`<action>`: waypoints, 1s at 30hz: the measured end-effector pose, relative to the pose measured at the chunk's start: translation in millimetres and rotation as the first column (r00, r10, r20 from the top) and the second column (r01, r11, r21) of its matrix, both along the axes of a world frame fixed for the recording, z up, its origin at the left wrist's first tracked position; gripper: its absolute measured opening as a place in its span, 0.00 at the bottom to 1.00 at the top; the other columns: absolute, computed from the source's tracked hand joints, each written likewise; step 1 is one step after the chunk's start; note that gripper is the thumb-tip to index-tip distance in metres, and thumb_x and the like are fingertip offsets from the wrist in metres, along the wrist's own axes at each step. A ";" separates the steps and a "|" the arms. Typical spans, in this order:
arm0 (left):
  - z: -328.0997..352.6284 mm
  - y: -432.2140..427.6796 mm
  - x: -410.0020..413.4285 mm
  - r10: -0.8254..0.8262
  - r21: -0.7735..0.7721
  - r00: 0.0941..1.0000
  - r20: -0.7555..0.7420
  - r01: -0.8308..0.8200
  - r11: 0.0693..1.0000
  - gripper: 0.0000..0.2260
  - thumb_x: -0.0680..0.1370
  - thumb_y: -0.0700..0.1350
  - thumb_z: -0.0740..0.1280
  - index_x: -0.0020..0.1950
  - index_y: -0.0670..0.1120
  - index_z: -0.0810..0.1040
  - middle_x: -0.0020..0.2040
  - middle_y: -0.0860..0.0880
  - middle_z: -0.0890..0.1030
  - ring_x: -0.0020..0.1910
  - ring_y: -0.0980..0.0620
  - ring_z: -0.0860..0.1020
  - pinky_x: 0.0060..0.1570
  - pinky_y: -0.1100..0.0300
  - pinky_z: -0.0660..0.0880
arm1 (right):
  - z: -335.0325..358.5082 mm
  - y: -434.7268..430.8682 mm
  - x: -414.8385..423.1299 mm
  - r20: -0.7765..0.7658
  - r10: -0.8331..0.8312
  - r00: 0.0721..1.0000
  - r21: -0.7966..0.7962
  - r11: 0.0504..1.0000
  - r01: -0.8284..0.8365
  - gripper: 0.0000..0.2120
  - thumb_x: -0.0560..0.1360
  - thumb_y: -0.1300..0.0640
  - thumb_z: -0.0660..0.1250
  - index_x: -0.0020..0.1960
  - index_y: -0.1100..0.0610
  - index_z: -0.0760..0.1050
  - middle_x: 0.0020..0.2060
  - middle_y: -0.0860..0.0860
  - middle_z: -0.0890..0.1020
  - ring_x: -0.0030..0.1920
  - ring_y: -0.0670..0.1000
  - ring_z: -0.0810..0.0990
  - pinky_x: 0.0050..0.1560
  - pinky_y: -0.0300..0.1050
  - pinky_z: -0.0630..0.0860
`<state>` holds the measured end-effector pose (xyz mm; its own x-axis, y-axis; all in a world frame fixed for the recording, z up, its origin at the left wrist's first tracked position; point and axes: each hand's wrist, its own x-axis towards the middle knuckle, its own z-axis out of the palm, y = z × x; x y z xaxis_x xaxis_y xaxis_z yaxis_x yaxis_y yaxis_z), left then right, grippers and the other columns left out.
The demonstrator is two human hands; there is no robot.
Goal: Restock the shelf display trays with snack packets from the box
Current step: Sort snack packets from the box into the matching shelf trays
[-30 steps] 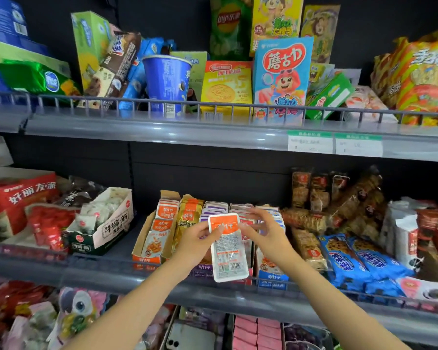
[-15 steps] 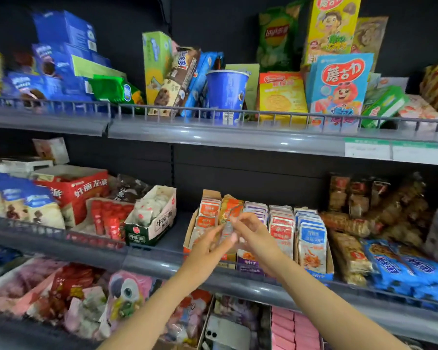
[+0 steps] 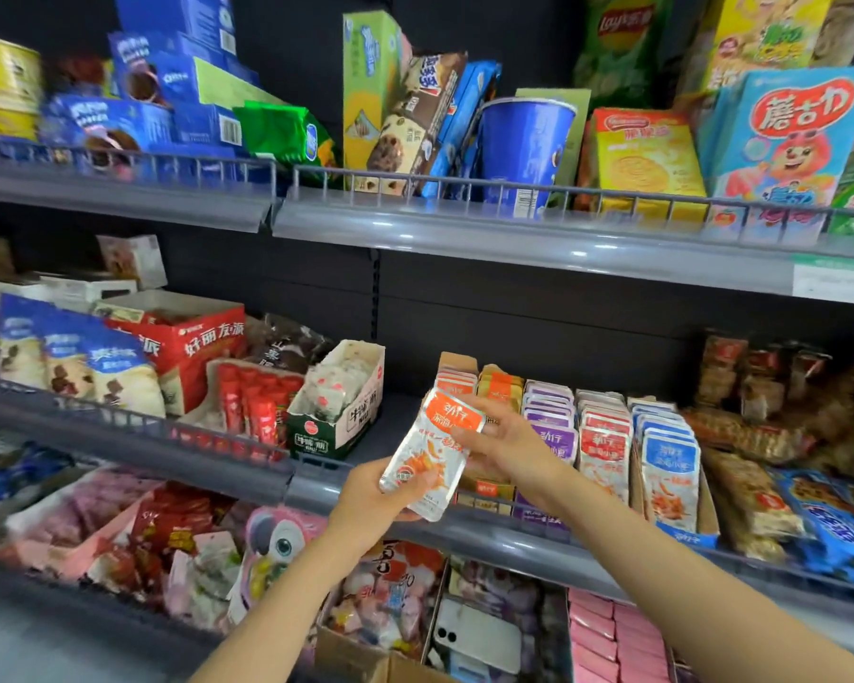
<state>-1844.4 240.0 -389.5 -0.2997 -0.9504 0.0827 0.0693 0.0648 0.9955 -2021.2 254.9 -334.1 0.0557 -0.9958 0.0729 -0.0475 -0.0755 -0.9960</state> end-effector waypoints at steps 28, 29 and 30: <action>-46.5 -94.8 -12.5 0.168 -0.378 0.869 0.466 0.024 0.925 0.20 0.75 0.44 0.70 0.66 0.51 0.75 0.61 0.54 0.79 0.54 0.56 0.80 0.55 0.55 0.78 | -60.8 -127.4 -32.6 -0.900 -0.317 0.301 -0.299 0.949 0.104 0.28 0.73 0.46 0.69 0.70 0.41 0.64 0.72 0.46 0.64 0.74 0.52 0.57 0.74 0.56 0.54; -45.7 -93.2 -13.2 0.179 -0.389 0.863 0.472 0.022 0.921 0.19 0.75 0.45 0.70 0.66 0.52 0.75 0.60 0.54 0.80 0.54 0.56 0.80 0.55 0.54 0.78 | -60.7 -123.5 -32.0 -0.890 -0.313 0.332 -0.295 0.950 0.106 0.27 0.74 0.46 0.68 0.70 0.41 0.63 0.72 0.46 0.64 0.74 0.53 0.56 0.74 0.56 0.53; -45.1 -92.6 -13.6 0.192 -0.402 0.860 0.473 0.017 0.915 0.19 0.75 0.45 0.70 0.66 0.53 0.75 0.60 0.55 0.80 0.54 0.55 0.80 0.55 0.54 0.78 | -61.1 -121.0 -31.4 -0.876 -0.311 0.369 -0.293 0.950 0.105 0.26 0.74 0.47 0.68 0.70 0.41 0.63 0.73 0.46 0.64 0.75 0.53 0.55 0.73 0.56 0.54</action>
